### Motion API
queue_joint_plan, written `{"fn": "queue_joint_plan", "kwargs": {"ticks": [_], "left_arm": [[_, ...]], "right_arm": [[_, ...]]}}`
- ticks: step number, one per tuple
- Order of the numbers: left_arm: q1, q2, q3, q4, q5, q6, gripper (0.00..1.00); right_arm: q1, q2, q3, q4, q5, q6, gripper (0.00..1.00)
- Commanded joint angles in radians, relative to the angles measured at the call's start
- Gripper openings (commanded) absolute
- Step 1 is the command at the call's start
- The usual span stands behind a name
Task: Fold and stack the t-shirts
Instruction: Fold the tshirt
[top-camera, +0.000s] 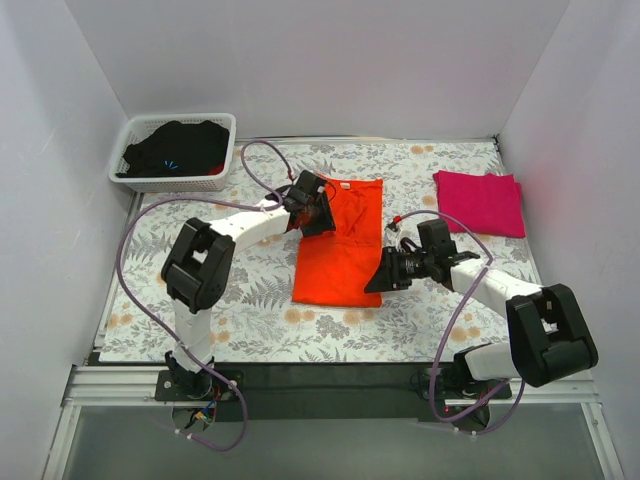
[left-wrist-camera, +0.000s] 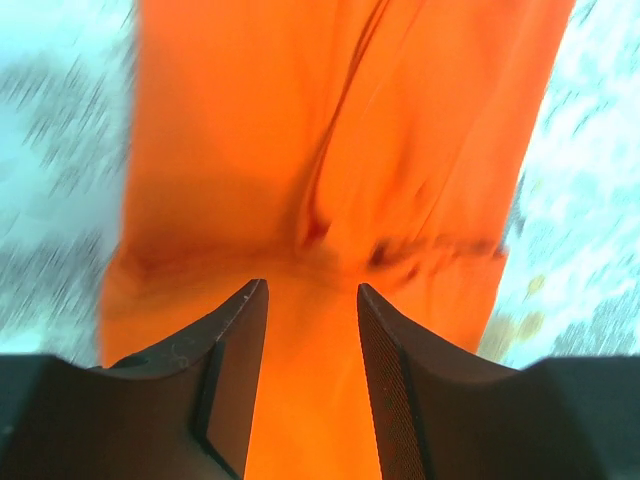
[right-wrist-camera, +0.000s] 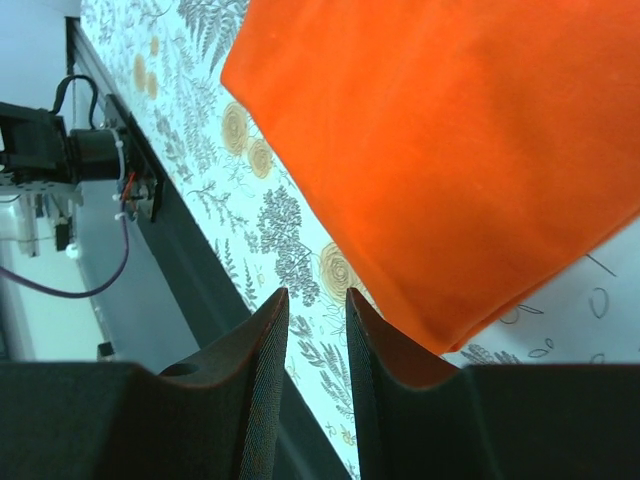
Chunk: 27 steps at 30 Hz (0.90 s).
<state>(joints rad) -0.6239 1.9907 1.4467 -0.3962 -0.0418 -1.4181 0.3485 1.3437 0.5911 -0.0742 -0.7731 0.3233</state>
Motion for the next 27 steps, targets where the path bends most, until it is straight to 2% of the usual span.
{"fn": "queue_joint_plan", "kwargs": {"ticks": [1,5,8,14,20,21,24,27], "left_arm": [[0.003,-0.22,-0.128,-0.027,0.008,-0.007,0.4],[0.001,-0.329,-0.285,-0.067,0.124,-0.018,0.38],[0.003,-0.363,-0.382,-0.081,0.154,-0.012,0.34],[0.003,-0.267,-0.422,-0.108,0.217,0.045,0.22],[0.018,-0.207,-0.459,-0.127,0.226,0.044,0.18],[0.023,-0.202,-0.474,-0.127,0.229,0.039,0.17],[0.042,-0.207,-0.493,-0.128,0.237,0.031,0.17],[0.046,-0.231,-0.497,-0.13,0.246,0.031,0.17]], "right_arm": [[0.014,0.037,0.05,0.001,-0.078,0.008,0.31],[0.033,0.1,0.087,0.001,-0.112,0.01,0.31],[0.066,0.158,0.111,0.001,-0.133,0.013,0.31],[0.078,0.308,0.107,0.002,-0.163,-0.03,0.27],[-0.009,0.446,-0.002,0.019,-0.173,-0.058,0.21],[-0.06,0.466,-0.02,0.034,-0.23,-0.055,0.2],[-0.127,0.479,-0.045,0.062,-0.275,-0.056,0.19],[-0.129,0.439,-0.043,0.051,-0.25,-0.061,0.19]]}}
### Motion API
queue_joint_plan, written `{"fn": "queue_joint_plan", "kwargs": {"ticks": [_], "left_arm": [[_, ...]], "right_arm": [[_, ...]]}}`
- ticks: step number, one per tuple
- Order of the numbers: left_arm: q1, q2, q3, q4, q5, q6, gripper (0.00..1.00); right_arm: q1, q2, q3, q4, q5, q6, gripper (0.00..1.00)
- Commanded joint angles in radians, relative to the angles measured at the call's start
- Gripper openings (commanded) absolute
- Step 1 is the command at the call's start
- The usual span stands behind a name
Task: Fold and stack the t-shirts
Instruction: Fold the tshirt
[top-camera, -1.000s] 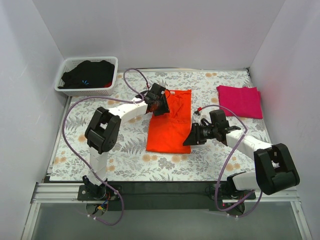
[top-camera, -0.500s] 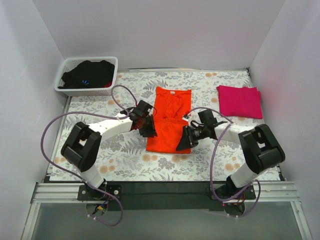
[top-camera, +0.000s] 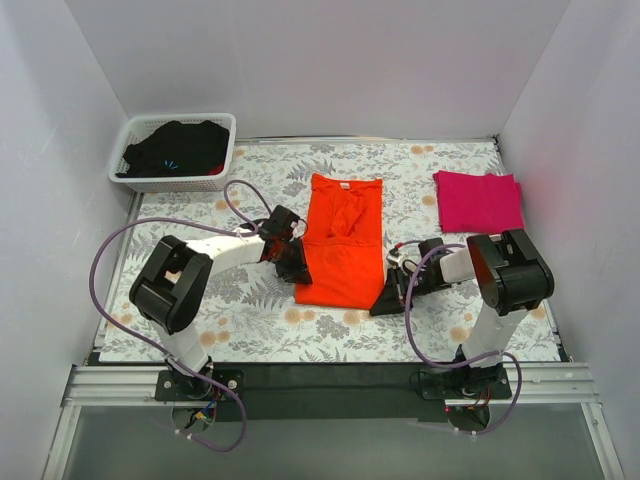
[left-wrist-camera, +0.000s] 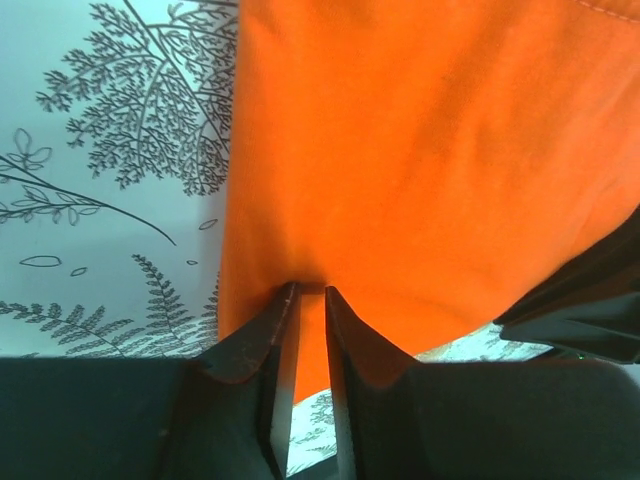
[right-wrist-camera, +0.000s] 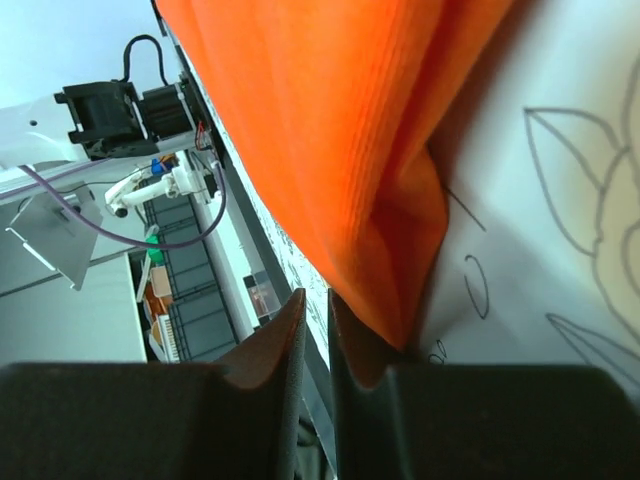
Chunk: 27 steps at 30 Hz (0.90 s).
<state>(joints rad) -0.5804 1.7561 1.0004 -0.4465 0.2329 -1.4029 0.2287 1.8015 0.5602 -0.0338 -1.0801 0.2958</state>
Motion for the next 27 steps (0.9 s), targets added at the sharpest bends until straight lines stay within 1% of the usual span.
{"fn": "queue_joint_plan", "kwargs": {"ticks": [1,3,4,5,7,8,10,13,15,17,19,24,27], "left_arm": [[0.001,-0.009,-0.048,-0.078,-0.029,0.013,0.2],[0.001,-0.073,-0.049,-0.075,-0.041,0.002,0.26],[0.001,-0.099,-0.049,-0.077,-0.047,-0.002,0.34],[0.001,-0.153,-0.046,-0.077,-0.062,-0.004,0.38],[0.001,-0.196,-0.04,-0.092,-0.075,-0.011,0.45],[0.001,-0.217,-0.039,-0.098,-0.081,-0.013,0.46],[-0.001,-0.265,-0.039,-0.11,-0.072,-0.019,0.47],[-0.002,-0.294,-0.063,-0.107,-0.032,-0.031,0.45],[-0.007,-0.284,-0.081,-0.095,-0.008,-0.024,0.42],[-0.009,-0.238,-0.086,-0.098,0.038,-0.005,0.4],[-0.012,-0.204,-0.101,-0.097,0.058,0.002,0.36],[-0.015,-0.167,-0.141,-0.107,0.029,0.019,0.35],[-0.015,-0.17,-0.155,-0.126,0.0,0.018,0.35]], "right_arm": [[-0.011,-0.036,-0.01,-0.017,0.071,-0.041,0.19],[-0.011,-0.101,-0.003,-0.05,0.101,-0.058,0.19],[-0.009,-0.126,0.003,-0.075,0.106,-0.06,0.19],[-0.011,-0.154,0.006,-0.084,0.105,-0.058,0.2],[-0.009,-0.235,0.018,-0.103,0.108,-0.043,0.2],[-0.008,-0.257,0.027,-0.103,0.106,-0.034,0.2],[-0.005,-0.309,0.044,-0.106,0.097,-0.012,0.21],[0.001,-0.315,0.084,-0.107,0.092,-0.004,0.21],[0.003,-0.285,0.099,-0.104,0.104,-0.006,0.21],[0.006,-0.255,0.099,-0.101,0.115,-0.01,0.21],[0.004,-0.22,0.093,-0.095,0.135,-0.015,0.21],[0.004,-0.163,0.055,-0.098,0.201,-0.03,0.21],[0.004,-0.168,0.035,-0.109,0.249,-0.026,0.22]]}}
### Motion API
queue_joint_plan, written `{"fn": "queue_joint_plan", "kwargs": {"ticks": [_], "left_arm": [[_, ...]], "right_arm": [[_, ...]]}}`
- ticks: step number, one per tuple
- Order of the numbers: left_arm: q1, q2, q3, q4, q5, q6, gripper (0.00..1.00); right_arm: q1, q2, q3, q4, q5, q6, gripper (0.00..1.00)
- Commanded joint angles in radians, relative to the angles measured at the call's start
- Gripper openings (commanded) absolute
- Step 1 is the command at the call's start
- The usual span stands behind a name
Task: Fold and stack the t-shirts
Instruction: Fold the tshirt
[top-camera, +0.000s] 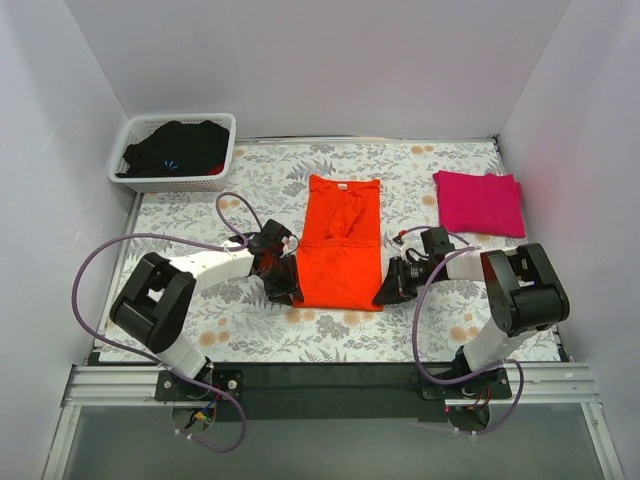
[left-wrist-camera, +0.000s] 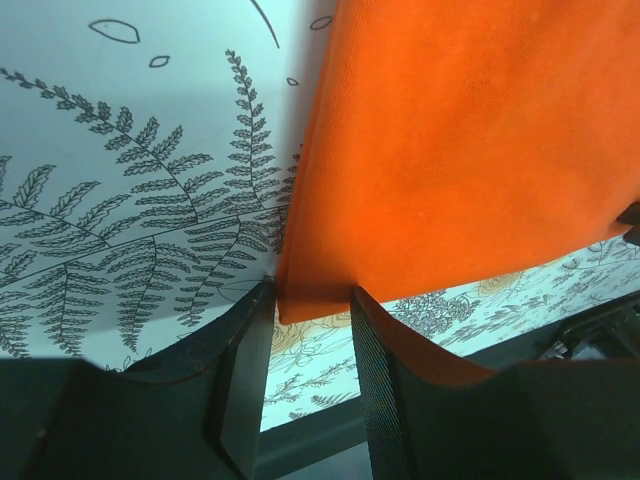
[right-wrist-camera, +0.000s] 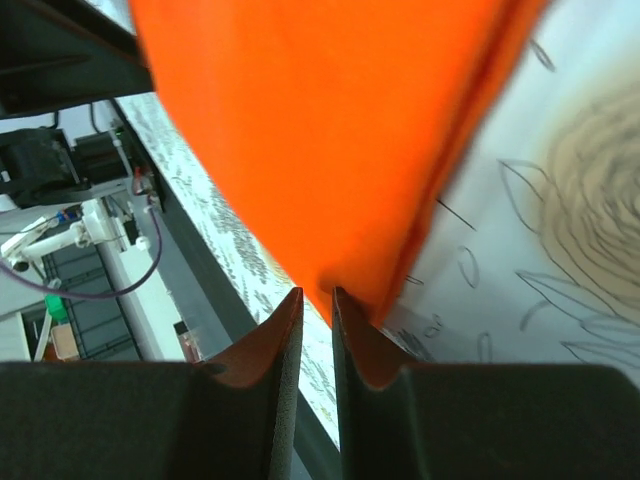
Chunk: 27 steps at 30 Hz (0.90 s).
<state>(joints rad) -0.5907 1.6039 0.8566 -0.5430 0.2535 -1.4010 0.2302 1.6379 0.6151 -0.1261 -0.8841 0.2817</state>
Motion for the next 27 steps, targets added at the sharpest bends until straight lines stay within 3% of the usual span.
{"fn": "queue_joint_plan", "kwargs": {"ticks": [1,6,10,13,15,18,19,21,27], "left_arm": [[-0.004,-0.024,-0.013,-0.04,-0.032,0.008,0.35],[-0.004,-0.108,0.009,-0.1,-0.137,-0.006,0.38],[-0.014,-0.171,0.024,-0.132,-0.161,-0.035,0.48],[-0.047,-0.167,0.041,-0.147,-0.174,-0.055,0.62],[-0.081,-0.15,0.056,-0.156,-0.184,-0.079,0.66],[-0.127,-0.11,0.09,-0.175,-0.238,-0.114,0.67],[-0.133,-0.101,0.1,-0.182,-0.241,-0.124,0.67],[-0.142,-0.073,0.11,-0.193,-0.301,-0.139,0.67],[-0.182,0.007,0.147,-0.207,-0.353,-0.156,0.58]], "right_arm": [[0.001,-0.012,-0.02,-0.027,0.068,-0.013,0.22],[0.003,-0.117,0.029,-0.195,0.243,-0.074,0.23],[0.012,-0.248,0.097,-0.32,0.379,-0.13,0.3],[0.04,-0.354,0.124,-0.371,0.49,-0.11,0.36],[0.075,-0.427,0.135,-0.403,0.606,-0.07,0.4],[0.115,-0.516,0.118,-0.415,0.739,-0.015,0.53],[0.124,-0.533,0.114,-0.42,0.763,-0.006,0.73],[0.138,-0.584,0.091,-0.422,0.801,0.017,0.84],[0.149,-0.612,0.058,-0.434,0.797,0.045,0.84]]}}
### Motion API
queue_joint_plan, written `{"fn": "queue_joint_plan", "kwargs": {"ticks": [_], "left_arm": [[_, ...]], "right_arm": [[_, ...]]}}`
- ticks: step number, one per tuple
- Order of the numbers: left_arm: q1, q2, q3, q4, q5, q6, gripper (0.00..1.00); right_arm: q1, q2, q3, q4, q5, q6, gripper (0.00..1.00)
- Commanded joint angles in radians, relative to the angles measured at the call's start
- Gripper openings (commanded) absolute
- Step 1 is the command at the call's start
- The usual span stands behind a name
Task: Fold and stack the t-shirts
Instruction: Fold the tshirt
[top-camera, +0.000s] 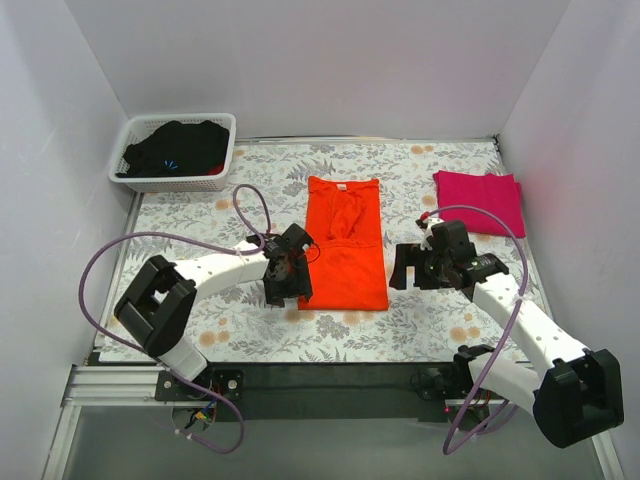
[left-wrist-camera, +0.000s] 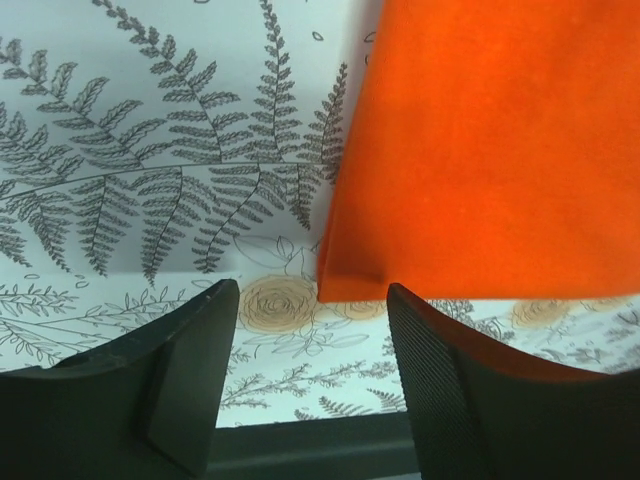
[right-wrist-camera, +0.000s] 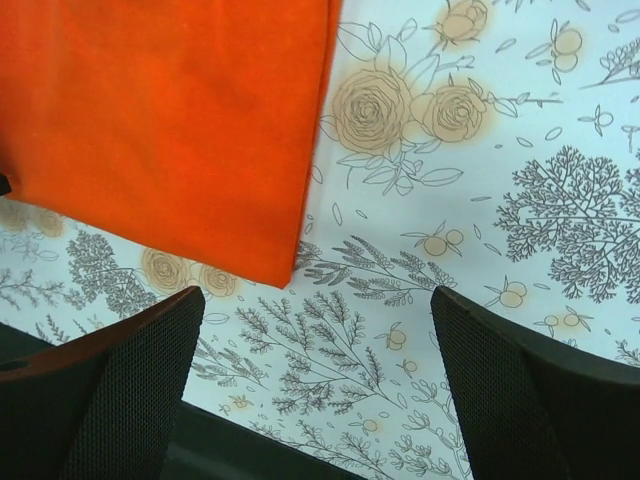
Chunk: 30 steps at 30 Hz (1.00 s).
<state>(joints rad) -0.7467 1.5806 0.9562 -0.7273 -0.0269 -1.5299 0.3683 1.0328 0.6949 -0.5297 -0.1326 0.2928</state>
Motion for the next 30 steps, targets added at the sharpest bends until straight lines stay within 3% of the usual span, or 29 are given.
{"fn": "queue_joint_plan", "kwargs": {"ticks": [1,12,18,30], "left_arm": [[-0.031,0.044,0.058,-0.032,-0.077,-0.027,0.56],[-0.086,0.131,0.116,-0.087,-0.088,-0.03,0.47],[-0.092,0.186,0.116,-0.095,-0.065,-0.027,0.42],[-0.092,0.234,0.084,-0.037,0.004,0.002,0.15]], "right_arm": [[0.014,-0.005,-0.028,-0.029,0.044,0.046,0.83],[0.144,0.053,-0.008,-0.033,0.113,0.132,0.81],[0.237,0.131,0.003,-0.02,0.128,0.207,0.72],[0.288,0.265,0.052,-0.003,0.178,0.233,0.58]]}}
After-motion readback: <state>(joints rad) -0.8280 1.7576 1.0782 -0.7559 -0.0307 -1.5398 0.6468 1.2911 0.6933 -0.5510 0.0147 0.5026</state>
